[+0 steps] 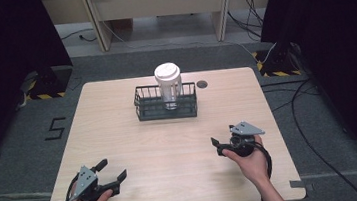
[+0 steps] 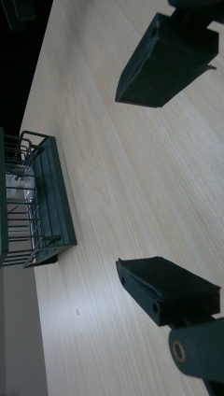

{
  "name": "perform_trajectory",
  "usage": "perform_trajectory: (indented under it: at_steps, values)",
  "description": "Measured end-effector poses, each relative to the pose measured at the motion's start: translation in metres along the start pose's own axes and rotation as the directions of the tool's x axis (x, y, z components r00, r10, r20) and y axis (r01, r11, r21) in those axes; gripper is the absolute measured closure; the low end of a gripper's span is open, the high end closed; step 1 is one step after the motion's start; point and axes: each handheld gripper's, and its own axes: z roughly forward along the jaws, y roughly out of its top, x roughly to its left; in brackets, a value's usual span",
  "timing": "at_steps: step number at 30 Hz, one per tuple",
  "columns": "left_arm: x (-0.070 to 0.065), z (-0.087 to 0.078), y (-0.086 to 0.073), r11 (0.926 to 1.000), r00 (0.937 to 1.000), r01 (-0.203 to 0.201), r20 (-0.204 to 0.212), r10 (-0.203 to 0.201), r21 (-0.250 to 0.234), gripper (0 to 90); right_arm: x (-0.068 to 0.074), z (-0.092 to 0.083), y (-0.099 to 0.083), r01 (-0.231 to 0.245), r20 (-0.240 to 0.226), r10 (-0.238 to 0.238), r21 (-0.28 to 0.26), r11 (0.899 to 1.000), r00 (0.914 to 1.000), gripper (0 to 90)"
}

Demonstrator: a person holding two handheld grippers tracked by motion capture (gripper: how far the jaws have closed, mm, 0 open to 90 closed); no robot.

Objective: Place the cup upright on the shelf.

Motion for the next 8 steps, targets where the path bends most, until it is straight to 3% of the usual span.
perform_trajectory:
  at_steps: [8]
  values:
    - [0.0014, 0.0014, -0.0008, 1.0, 1.0, 0.007, -0.004, -0.007, -0.002, 15.6, -0.0036, -0.0097, -0.01, -0.02, 0.008, 0.02, -0.018, 1.0, 0.9998, 16.4]
